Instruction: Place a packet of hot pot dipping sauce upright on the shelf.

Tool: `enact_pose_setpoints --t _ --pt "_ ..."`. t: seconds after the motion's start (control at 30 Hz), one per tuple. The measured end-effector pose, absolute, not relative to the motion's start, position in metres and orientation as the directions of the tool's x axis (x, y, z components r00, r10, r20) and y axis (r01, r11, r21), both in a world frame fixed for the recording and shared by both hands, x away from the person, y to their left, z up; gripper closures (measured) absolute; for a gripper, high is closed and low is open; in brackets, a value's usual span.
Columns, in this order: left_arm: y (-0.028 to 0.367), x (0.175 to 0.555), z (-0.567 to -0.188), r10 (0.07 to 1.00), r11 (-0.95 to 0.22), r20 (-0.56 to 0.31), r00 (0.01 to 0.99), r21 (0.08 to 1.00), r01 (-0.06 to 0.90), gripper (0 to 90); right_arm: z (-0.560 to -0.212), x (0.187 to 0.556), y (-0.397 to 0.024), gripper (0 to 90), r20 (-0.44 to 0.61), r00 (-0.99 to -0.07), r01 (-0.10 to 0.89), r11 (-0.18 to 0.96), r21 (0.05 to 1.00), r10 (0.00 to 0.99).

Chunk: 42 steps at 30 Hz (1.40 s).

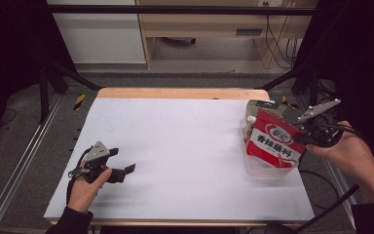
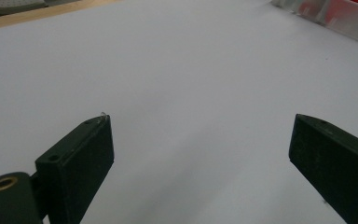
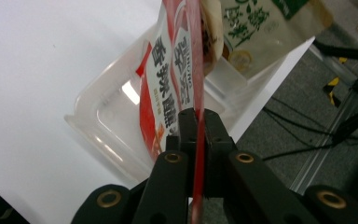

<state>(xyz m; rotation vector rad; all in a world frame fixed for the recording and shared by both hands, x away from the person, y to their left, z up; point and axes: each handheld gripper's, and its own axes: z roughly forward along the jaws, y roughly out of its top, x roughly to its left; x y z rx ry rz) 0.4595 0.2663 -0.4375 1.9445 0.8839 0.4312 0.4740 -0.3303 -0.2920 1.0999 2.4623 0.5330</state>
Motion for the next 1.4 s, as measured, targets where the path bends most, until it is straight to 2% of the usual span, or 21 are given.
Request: enact_pose_setpoints --t 0.43,0.53,0.63,0.77,1.07,1.4 --pt "0.264 0.459 -0.438 0.731 -0.323 -0.047 0.681 0.855 0.405 6.6 -0.301 0.468 -0.342 85.2 -0.167 -0.608 0.637 0.602 0.481 0.776" --pt "0.263 0.459 -0.438 0.73 -0.323 -0.046 0.682 0.856 0.404 6.5 -0.302 0.467 -0.341 77.2 -0.17 -0.613 0.631 0.607 0.484 0.772" --pt "0.264 0.459 -0.438 0.731 -0.322 -0.047 0.68 0.856 0.405 6.6 -0.298 0.468 -0.336 59.5 -0.19 -0.606 0.613 0.606 0.508 0.772" --pt "0.264 0.459 -0.438 0.73 -0.324 -0.045 0.682 0.856 0.404 6.6 -0.29 0.47 -0.324 44.2 -0.229 -0.59 0.574 0.602 0.555 0.774" --pt "0.265 0.459 -0.437 0.732 -0.317 -0.051 0.679 0.857 0.407 6.5 -0.273 0.48 -0.288 31.5 -0.277 -0.57 0.506 0.597 0.623 0.773" --pt "0.266 0.459 -0.437 0.732 -0.314 -0.055 0.68 0.857 0.407 6.5 -0.255 0.49 -0.252 23.1 -0.284 -0.552 0.47 0.573 0.671 0.784"
